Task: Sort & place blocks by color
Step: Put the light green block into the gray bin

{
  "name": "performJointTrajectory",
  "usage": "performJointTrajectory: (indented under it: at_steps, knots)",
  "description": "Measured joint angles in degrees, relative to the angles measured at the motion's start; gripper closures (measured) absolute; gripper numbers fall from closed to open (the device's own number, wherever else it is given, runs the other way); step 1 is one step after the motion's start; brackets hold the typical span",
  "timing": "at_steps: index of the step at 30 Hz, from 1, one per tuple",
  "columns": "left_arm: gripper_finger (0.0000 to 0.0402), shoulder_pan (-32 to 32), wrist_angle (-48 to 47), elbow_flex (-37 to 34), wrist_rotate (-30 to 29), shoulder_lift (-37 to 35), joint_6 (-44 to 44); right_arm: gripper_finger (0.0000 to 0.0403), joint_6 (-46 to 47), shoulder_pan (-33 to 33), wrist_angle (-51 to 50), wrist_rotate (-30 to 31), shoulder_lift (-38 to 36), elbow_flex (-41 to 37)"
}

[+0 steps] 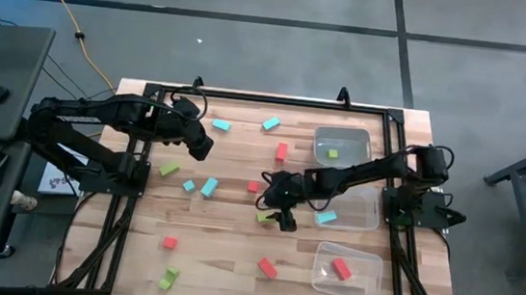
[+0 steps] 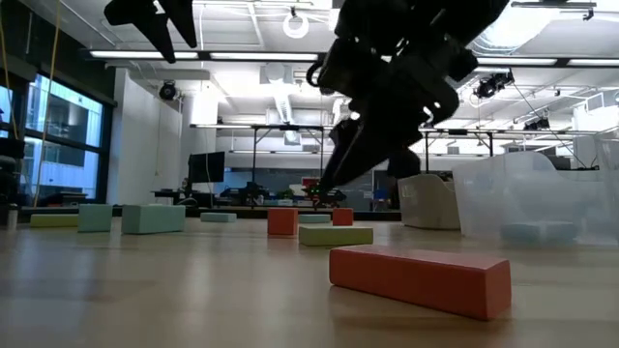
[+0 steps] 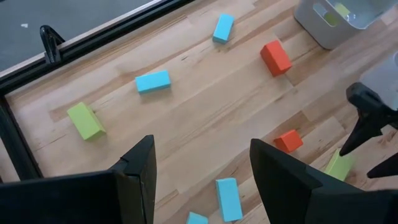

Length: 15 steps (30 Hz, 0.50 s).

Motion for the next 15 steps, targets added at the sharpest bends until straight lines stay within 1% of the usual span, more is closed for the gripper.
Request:
performJointTrajectory:
  at_steps: [9,15]
  knots:
    - [0.022,0.0,-0.07,0.0,0.04,0.0,0.48,0.0176,0.47,0.33,0.51,-0.03,2.09,-0.04]
    - [0.022,0.0,-0.21,0.0,0.24,0.02,1.0,0.0176,0.63,0.33,1.02,-1.83,3.22,-0.09]
